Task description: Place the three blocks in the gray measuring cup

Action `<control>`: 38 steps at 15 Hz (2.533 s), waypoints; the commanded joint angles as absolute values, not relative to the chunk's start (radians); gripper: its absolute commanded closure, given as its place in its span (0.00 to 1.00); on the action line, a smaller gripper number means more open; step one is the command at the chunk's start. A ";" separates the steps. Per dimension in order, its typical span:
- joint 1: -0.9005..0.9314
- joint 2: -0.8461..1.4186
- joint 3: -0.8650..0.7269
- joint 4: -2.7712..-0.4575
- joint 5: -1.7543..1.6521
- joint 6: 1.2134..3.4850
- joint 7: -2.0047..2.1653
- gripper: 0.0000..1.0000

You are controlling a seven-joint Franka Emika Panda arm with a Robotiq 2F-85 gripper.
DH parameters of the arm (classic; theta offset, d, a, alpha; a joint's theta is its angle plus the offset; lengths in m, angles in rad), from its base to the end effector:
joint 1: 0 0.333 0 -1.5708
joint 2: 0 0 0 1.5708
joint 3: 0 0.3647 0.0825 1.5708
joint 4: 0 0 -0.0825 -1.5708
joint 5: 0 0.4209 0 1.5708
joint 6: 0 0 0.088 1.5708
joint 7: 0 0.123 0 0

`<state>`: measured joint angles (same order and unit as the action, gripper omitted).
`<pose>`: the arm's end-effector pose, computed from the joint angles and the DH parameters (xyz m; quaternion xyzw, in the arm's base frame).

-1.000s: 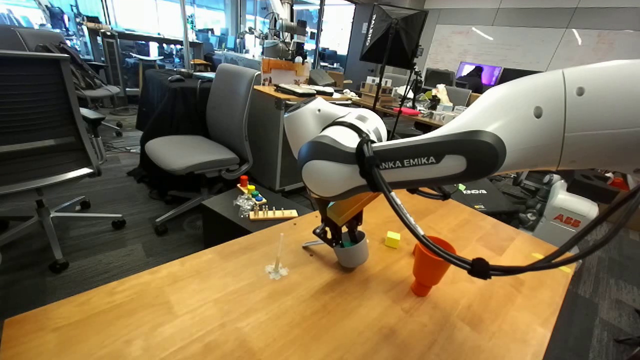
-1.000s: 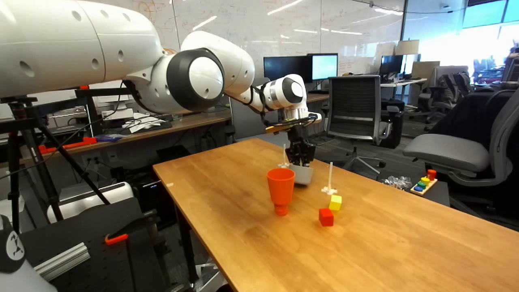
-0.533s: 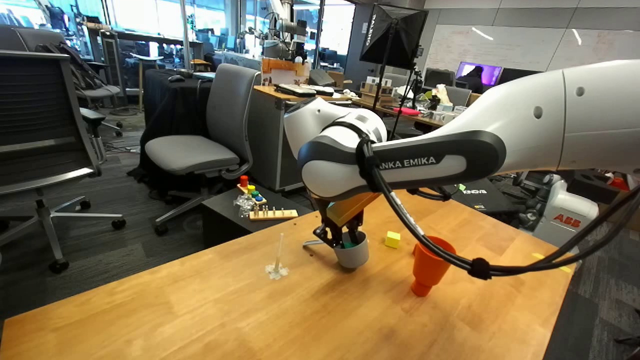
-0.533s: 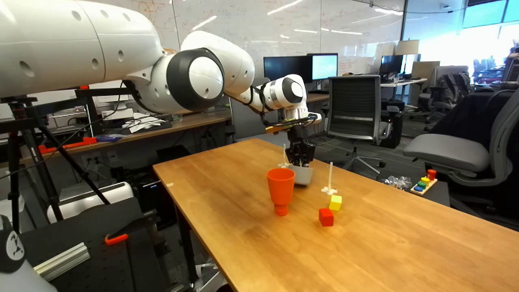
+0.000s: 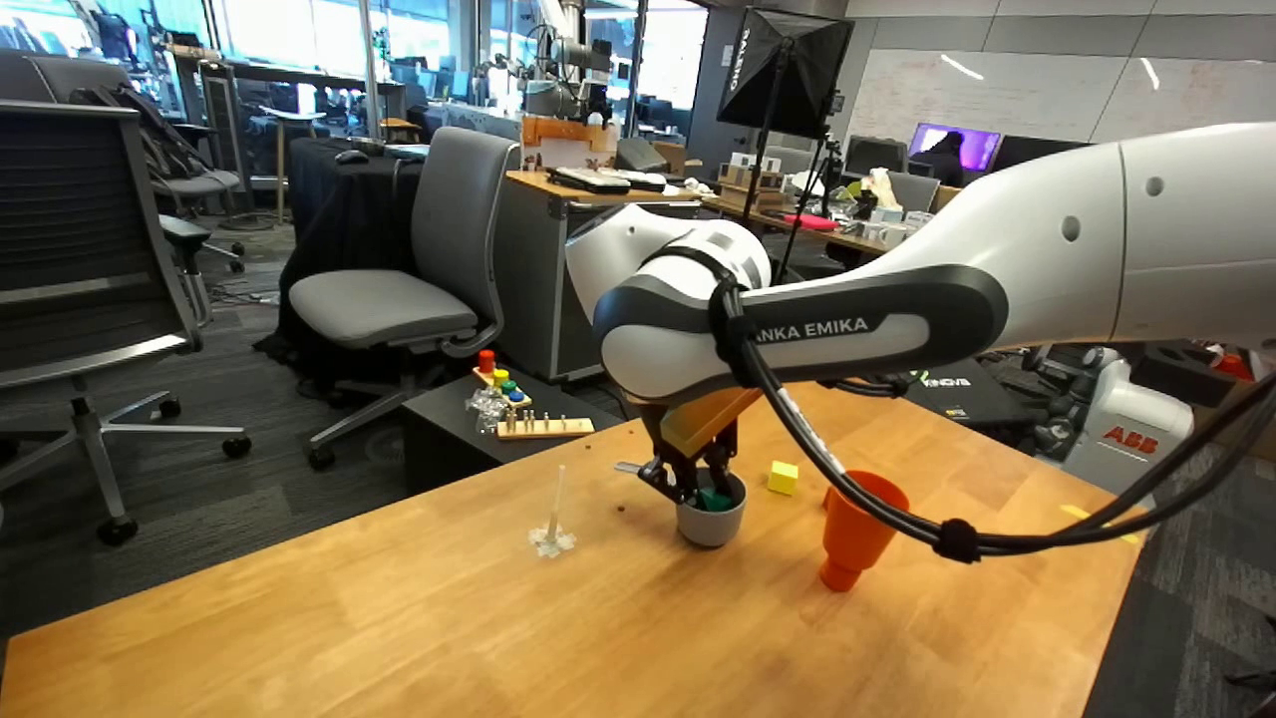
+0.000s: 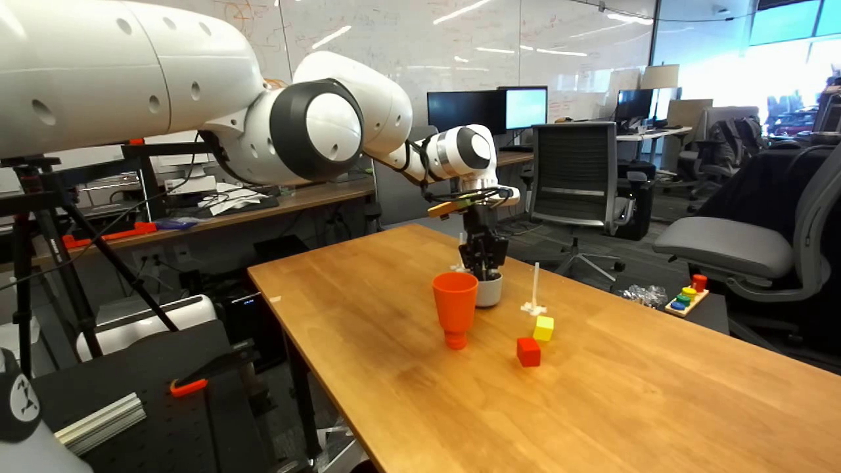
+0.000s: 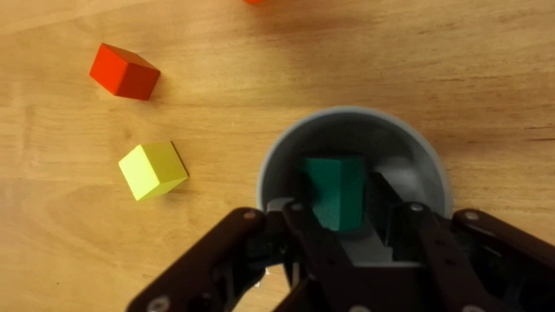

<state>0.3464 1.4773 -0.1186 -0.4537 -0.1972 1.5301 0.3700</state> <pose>0.8001 0.2198 0.0738 0.9678 -0.0129 -0.1328 0.2136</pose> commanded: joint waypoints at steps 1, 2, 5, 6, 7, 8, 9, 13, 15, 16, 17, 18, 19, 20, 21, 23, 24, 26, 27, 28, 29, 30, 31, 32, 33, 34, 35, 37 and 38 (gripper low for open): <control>0.353 1.505 -0.133 -0.448 -0.214 1.512 0.355 0.87; 0.352 1.506 -0.132 -0.447 -0.214 1.514 0.354 0.87; 0.351 1.506 -0.132 -0.444 -0.212 1.518 0.356 0.36; 0.351 1.508 -0.133 -0.445 -0.213 1.523 0.358 0.31; 0.351 1.504 -0.132 -0.450 -0.213 1.528 0.358 0.23; 0.352 1.499 -0.134 -0.457 -0.215 1.534 0.359 0.18; 0.352 1.500 -0.133 -0.456 -0.216 1.536 0.360 0.17; 0.351 1.503 -0.132 -0.450 -0.216 1.540 0.360 0.15; 0.350 1.504 -0.133 -0.446 -0.216 1.548 0.364 0.15; 0.349 1.504 -0.132 -0.444 -0.216 1.560 0.368 0.15; 0.350 1.502 -0.135 -0.445 -0.218 1.574 0.377 0.15; 0.350 1.499 -0.136 -0.444 -0.219 1.596 0.384 0.15; 0.350 1.499 -0.140 -0.443 -0.224 1.620 0.389 0.15; 0.351 1.497 -0.145 -0.443 -0.228 1.647 0.397 0.61; 0.350 1.497 -0.147 -0.443 -0.229 1.669 0.400 0.66; 0.348 1.488 -0.149 -0.457 -0.229 1.712 0.407 0.81; 0.347 1.486 -0.149 -0.459 -0.228 1.722 0.405 0.83; 0.344 1.485 -0.149 -0.463 -0.227 1.749 0.408 0.83; 0.342 1.484 -0.146 -0.464 -0.225 1.759 0.405 0.83; 0.340 1.484 -0.146 -0.465 -0.225 1.769 0.406 0.83; 0.338 1.484 -0.144 -0.466 -0.224 1.783 0.409 0.83; 0.337 1.484 -0.144 -0.466 -0.224 1.795 0.411 0.83; 0.337 1.484 -0.146 -0.467 -0.227 1.814 0.415 0.83; 0.336 1.484 -0.145 -0.469 -0.228 1.833 0.416 0.83; 0.336 1.484 -0.145 -0.470 -0.230 1.856 0.418 0.83; 0.337 1.484 -0.146 -0.470 -0.232 1.878 0.420 0.83; 0.338 1.484 -0.147 -0.473 -0.234 1.898 0.419 0.83; 0.340 1.485 -0.149 -0.482 -0.239 1.943 0.418 0.83; 0.341 1.485 -0.150 -0.480 -0.239 1.954 0.414 0.83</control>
